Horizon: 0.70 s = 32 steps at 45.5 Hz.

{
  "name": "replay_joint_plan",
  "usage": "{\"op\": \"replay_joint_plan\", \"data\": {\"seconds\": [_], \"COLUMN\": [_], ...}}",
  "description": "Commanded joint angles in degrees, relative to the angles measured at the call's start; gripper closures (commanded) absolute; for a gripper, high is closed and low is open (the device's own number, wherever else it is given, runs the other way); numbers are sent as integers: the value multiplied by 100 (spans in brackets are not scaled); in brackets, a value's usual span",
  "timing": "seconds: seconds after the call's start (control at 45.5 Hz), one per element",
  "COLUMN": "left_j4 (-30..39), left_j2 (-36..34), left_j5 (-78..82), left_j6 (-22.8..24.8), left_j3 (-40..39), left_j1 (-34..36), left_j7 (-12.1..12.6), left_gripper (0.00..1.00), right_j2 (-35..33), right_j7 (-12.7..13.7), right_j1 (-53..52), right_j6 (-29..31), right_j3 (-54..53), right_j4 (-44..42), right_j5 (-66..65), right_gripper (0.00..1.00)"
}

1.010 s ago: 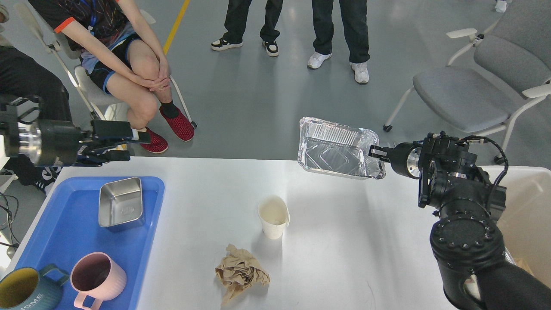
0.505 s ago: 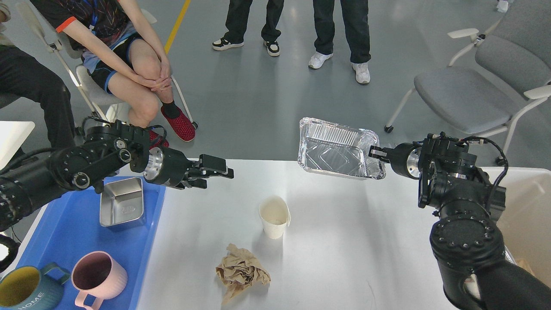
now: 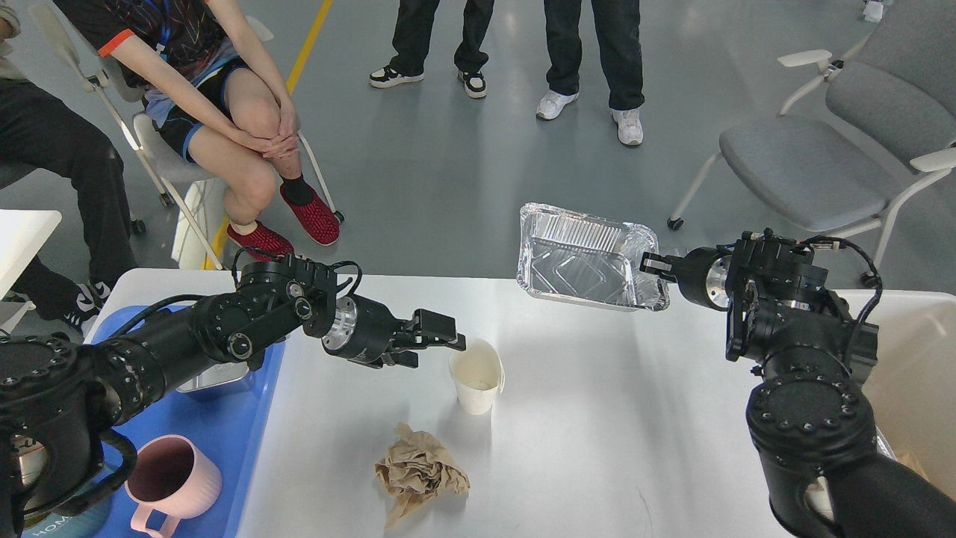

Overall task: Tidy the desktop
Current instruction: 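Reach the left gripper to the paper cup and close on it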

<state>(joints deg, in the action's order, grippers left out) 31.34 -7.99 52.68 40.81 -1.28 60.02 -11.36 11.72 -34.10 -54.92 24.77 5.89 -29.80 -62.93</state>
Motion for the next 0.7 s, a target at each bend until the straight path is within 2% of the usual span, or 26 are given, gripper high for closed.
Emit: {"op": "replay_joint_plan", "data": {"seconds": [0.0,0.11,0.307,0.681], "left_j4": [-23,-128,-717,-761], "left_j2": [78,157,535,834], "left_j5": [-3,41,-12,-56], "left_j6": [-3,-38,-258,-689], "left_j3": [-3,5,-3,-4], "left_j1": [-60,-156,-377,-377], "left_j7": [-6,-6,-85,-77], "left_gripper": [3,2,3,3], "right_j2": [-3,-3,-3,-3], "right_j7": [-1,-1,-1,-1], "right_j1": [16,25,25,34], "right_j6": [10,-7,-25,-60], "right_j3": [0,0,0,0], "right_j4": [10,36,27,27], "right_j5": [0,0,0,0], "right_gripper": [100,100,100,100]}}
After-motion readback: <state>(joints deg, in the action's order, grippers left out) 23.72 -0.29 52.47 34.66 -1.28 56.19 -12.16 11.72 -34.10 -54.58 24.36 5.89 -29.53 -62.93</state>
